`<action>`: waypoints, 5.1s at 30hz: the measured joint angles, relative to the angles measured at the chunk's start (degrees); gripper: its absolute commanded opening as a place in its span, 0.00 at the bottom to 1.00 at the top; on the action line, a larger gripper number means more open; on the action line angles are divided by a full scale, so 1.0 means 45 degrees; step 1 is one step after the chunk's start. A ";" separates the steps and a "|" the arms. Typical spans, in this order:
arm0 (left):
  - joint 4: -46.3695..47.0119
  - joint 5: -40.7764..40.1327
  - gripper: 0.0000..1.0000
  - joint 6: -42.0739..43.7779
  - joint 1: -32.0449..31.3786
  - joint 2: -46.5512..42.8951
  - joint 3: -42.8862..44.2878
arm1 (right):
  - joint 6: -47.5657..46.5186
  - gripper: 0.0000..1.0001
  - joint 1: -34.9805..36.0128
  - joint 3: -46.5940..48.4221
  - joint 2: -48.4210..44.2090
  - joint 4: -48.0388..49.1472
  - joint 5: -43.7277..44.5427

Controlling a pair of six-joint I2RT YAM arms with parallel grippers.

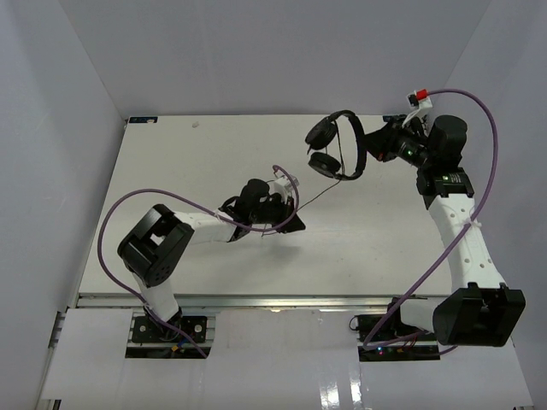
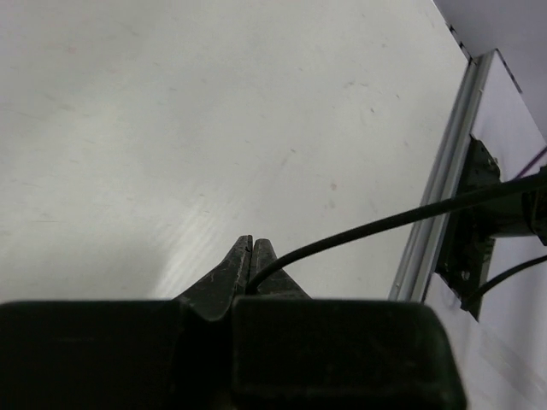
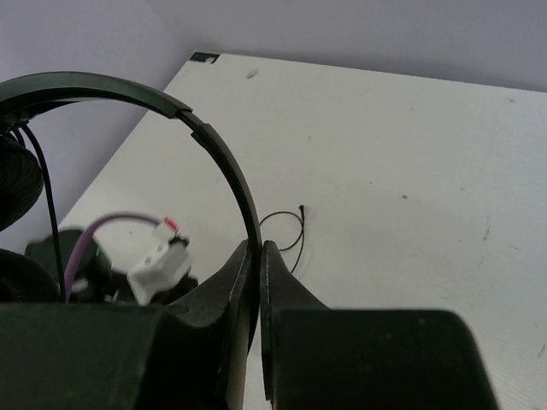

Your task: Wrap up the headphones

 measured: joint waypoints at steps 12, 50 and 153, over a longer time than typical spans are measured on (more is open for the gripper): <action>-0.2723 0.0889 0.05 0.1887 0.2736 0.0003 0.3134 | -0.7831 0.08 0.0281 -0.0768 -0.2033 -0.2995 -0.3266; -0.7453 0.4705 0.17 0.1266 0.3673 -0.0759 0.6409 | -1.0272 0.08 0.5484 -0.4469 0.0258 0.0746 0.9644; -0.7991 0.3760 0.00 0.3593 0.4232 -0.0623 0.4362 | -1.3623 0.08 0.5024 -0.1862 -0.1005 -0.4113 0.4231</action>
